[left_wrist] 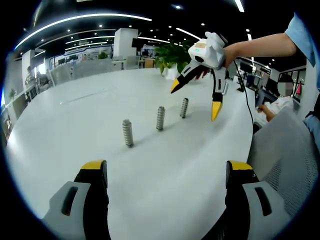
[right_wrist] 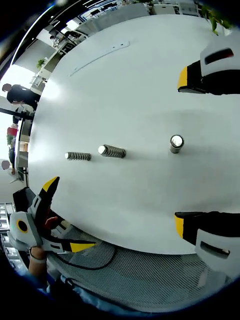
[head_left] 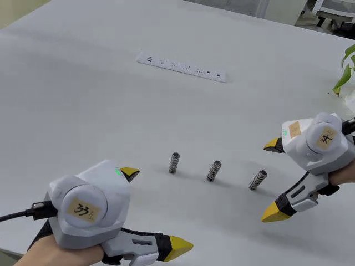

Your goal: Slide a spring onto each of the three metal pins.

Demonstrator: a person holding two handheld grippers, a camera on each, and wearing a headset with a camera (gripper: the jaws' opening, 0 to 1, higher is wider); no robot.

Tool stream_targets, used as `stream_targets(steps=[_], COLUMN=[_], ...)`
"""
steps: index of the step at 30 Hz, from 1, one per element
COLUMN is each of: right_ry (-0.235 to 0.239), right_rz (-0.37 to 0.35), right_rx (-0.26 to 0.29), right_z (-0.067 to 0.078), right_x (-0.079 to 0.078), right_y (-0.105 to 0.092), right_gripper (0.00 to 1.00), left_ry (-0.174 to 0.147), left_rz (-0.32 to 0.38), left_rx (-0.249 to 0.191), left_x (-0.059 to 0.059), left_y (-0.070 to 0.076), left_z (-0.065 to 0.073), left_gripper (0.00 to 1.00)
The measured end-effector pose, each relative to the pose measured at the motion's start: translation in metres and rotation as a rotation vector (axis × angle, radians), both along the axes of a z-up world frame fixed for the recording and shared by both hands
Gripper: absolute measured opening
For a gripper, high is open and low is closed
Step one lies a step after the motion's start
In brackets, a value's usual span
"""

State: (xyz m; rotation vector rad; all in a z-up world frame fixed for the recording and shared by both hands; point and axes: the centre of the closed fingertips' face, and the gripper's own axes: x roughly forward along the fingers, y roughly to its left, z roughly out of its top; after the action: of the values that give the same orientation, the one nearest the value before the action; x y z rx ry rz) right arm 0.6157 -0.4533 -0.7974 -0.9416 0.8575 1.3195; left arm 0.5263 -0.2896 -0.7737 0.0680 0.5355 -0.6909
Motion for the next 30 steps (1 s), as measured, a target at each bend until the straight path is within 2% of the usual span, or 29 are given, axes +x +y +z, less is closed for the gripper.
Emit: stream_targets(steps=[2,6,9,12,16,24,27,30], right_ry=[0.002,0.020,0.024,0.032,0.046,0.026,0.008,-0.007], right_rz=[-0.025,-0.109,-0.166,-0.239,-0.332,-0.420,-0.441,-0.486], right_rx=[0.020,0.106,0.143,0.227,0.317,0.400,0.422,0.483], right_z=[0.001,0.004,0.007,0.015,0.024,0.038,0.041,0.044], right_x=[-0.003,-0.009,-0.015,-0.020,-0.028,-0.051,-0.061,-0.068], right_y=[-0.002,-0.003,-0.007,-0.006,-0.010,-0.023,-0.025,-0.022], right_gripper=[0.99,0.99,0.99,0.99,0.99,0.99,0.99,0.99], left_ry=[-0.004,-0.008,-0.007,-0.009,0.011,0.017,0.024,0.018], left_rz=[0.002,0.006,0.009,0.014,0.012,0.002,0.008,0.023], left_rx=[-0.003,-0.016,-0.028,-0.038,-0.042,-0.035,-0.046,-0.053], left_x=[0.000,0.001,0.001,0.002,-0.001,-0.003,-0.004,-0.002], left_y=[0.000,-0.001,-0.002,-0.002,-0.003,-0.006,-0.006,-0.005], left_z=[0.001,0.002,0.003,0.005,0.002,0.000,0.001,0.003], left_gripper=[0.99,0.99,0.99,0.99,0.99,0.99,0.99,0.99])
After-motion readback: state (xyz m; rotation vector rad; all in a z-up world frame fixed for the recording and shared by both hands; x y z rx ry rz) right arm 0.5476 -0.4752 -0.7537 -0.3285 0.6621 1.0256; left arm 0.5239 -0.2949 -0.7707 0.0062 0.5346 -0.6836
